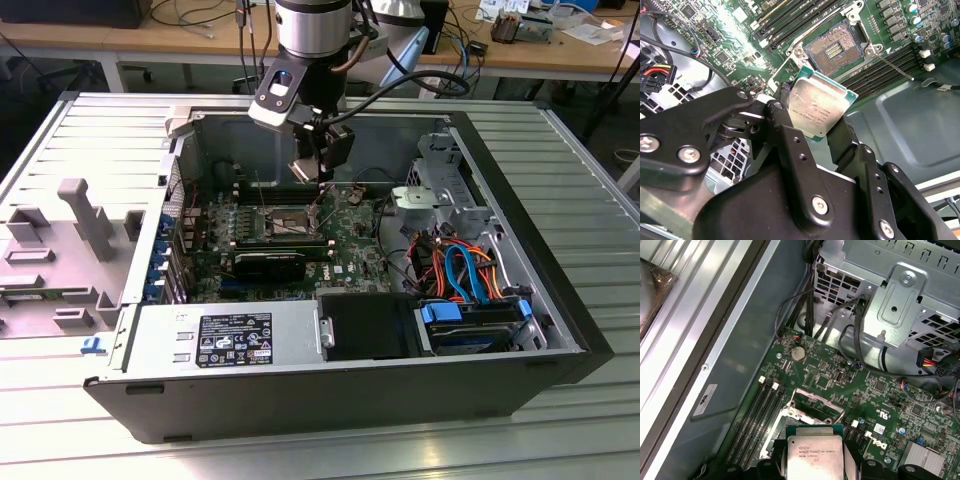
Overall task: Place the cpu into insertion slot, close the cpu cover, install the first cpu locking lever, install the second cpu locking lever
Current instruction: 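Place the cpu into insertion slot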
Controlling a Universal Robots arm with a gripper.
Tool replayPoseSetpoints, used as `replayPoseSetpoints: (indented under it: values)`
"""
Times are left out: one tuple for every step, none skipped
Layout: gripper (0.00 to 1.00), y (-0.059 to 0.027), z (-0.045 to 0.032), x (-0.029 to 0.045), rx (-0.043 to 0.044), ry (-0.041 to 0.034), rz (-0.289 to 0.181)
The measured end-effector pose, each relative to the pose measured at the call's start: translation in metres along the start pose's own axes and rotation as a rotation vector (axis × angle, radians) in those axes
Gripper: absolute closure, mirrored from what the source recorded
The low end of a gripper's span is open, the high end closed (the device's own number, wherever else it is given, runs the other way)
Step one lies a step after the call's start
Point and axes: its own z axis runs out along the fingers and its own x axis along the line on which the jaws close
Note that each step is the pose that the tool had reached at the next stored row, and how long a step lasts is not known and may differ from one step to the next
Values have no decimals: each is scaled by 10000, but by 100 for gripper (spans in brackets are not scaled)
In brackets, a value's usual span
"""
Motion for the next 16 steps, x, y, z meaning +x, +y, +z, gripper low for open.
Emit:
replayPoseSetpoints:
  values:
    - [46, 0, 0, 0, 0, -1, 11]
    - [46, 0, 0, 0, 0, -2, 24]
    - [46, 0, 0, 0, -1, -3, 33]
    - [46, 0, 0, 0, -1, -4, 42]
    - [46, 0, 0, 0, 0, -4, 54]
    - [46, 0, 0, 0, -1, -5, 61]
    - [46, 0, 0, 0, -1, -6, 73]
    - [46, 0, 0, 0, -2, -7, 87]
    - [46, 0, 0, 0, -2, -9, 102]
    - [46, 0, 0, 0, -2, -11, 122]
    - [46, 0, 0, 0, -2, -12, 130]
    - [46, 0, 0, 0, -2, -12, 137]
    - [46, 0, 0, 0, -2, -13, 149]
    - [46, 0, 0, 0, -3, -14, 157]
    - [46, 0, 0, 0, -3, -14, 166]
    - [46, 0, 0, 0, -3, -15, 181]
